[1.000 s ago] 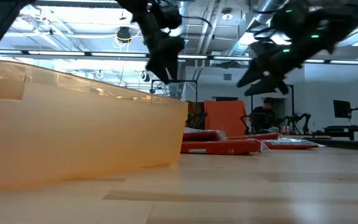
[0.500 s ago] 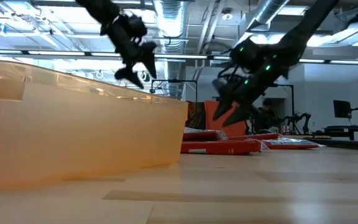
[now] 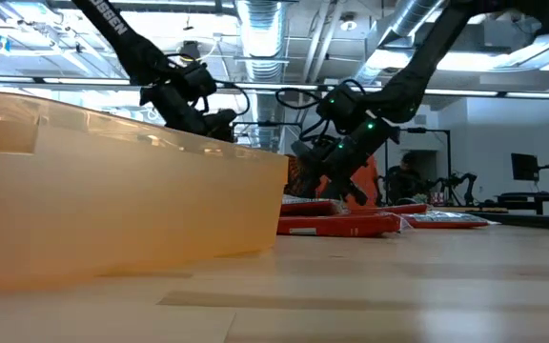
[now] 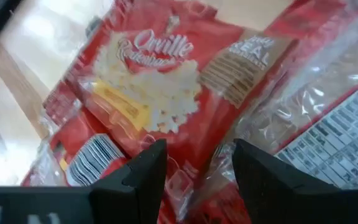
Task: Sort popcorn bags into baskets
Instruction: Put the popcorn bag into the orange bin
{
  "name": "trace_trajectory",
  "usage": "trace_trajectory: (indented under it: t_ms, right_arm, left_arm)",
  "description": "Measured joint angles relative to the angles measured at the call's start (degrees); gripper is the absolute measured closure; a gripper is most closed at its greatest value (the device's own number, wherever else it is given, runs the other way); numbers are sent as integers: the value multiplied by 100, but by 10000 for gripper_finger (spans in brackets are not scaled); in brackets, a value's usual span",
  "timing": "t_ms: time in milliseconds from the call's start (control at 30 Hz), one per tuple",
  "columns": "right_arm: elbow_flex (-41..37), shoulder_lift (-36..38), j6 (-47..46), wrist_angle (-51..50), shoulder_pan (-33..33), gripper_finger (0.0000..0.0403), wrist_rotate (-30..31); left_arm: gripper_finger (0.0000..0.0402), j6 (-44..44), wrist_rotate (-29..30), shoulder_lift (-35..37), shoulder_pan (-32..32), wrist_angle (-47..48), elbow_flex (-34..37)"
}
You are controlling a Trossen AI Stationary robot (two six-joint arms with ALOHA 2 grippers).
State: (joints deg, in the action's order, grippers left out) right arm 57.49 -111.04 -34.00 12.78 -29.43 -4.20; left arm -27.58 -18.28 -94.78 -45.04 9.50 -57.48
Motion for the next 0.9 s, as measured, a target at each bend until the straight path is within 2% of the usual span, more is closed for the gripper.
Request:
trace_trajectory:
  t_ms: [167,367,633,767,900]
  right_arm:
    - [274,-248,46,68,3,205,-81]
    - [637,-461,243,-59,17,210,-478]
    - [643,-462,271,-70,13,215,-512]
    - [643,-462,317,-50,20,217,-509]
    - [643,-462,464,15,51,219,-503]
  left_arm:
    - [86,-35,92,0,17,-40,275]
    - [86,-77,301,2,-25,-248,552]
    - [86,-481,551,0,-254,-624,1104]
    - [86,-915,215,-113,-288,-1638,1325]
    - [86,-1162,-317,-507,-231,-2091,1383]
